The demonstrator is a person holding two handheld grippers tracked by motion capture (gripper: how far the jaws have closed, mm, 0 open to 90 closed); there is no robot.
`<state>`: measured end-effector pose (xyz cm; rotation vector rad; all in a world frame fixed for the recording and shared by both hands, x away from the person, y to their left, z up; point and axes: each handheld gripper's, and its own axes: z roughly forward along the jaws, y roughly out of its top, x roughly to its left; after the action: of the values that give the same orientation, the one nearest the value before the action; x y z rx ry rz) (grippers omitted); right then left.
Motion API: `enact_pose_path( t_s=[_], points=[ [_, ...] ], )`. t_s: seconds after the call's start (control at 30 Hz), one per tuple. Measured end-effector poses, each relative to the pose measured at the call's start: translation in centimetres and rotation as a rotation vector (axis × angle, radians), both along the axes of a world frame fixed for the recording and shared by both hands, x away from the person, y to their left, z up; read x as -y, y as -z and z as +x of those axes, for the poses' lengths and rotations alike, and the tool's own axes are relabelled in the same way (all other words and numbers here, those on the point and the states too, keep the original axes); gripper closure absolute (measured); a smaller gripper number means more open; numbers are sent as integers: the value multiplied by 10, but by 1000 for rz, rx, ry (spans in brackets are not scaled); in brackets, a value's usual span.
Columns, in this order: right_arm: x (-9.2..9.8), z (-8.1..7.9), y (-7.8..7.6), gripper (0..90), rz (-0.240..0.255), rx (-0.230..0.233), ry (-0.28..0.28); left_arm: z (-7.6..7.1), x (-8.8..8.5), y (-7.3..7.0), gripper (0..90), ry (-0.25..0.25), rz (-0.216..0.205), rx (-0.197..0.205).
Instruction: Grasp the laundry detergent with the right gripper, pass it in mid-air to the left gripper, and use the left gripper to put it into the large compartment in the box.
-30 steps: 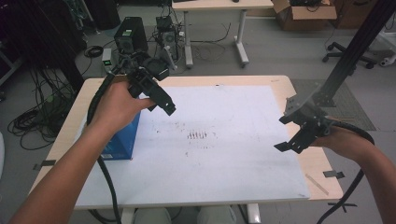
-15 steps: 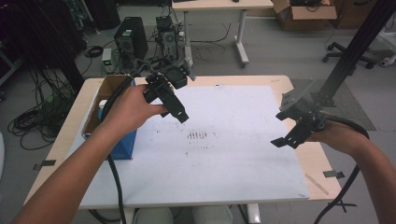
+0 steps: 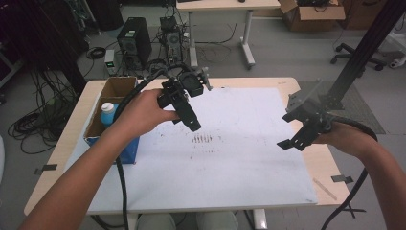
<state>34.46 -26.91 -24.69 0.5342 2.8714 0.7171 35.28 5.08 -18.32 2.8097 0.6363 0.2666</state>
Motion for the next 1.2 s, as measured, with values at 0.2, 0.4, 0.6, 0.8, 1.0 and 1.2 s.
enact_pose_path(
  t_s=[0.2,0.4,0.6,0.8,1.0,1.2],
  points=[
    [-2,1,0,64,-2,3,-4,1,7,0,81,28,1,9],
    [-2,2,-1,64,-2,4,0,1,11,2,82,75,4,3],
    [-1,2,1,65,-4,-2,4,-1,15,5,82,115,9,7],
    [-1,3,5,65,-3,-7,5,-1,22,8,82,126,17,11],
    [0,2,5,65,-1,-6,7,-2,27,10,82,153,31,12],
    [1,3,7,65,1,-7,6,-2,29,12,82,164,35,15]
  ],
)
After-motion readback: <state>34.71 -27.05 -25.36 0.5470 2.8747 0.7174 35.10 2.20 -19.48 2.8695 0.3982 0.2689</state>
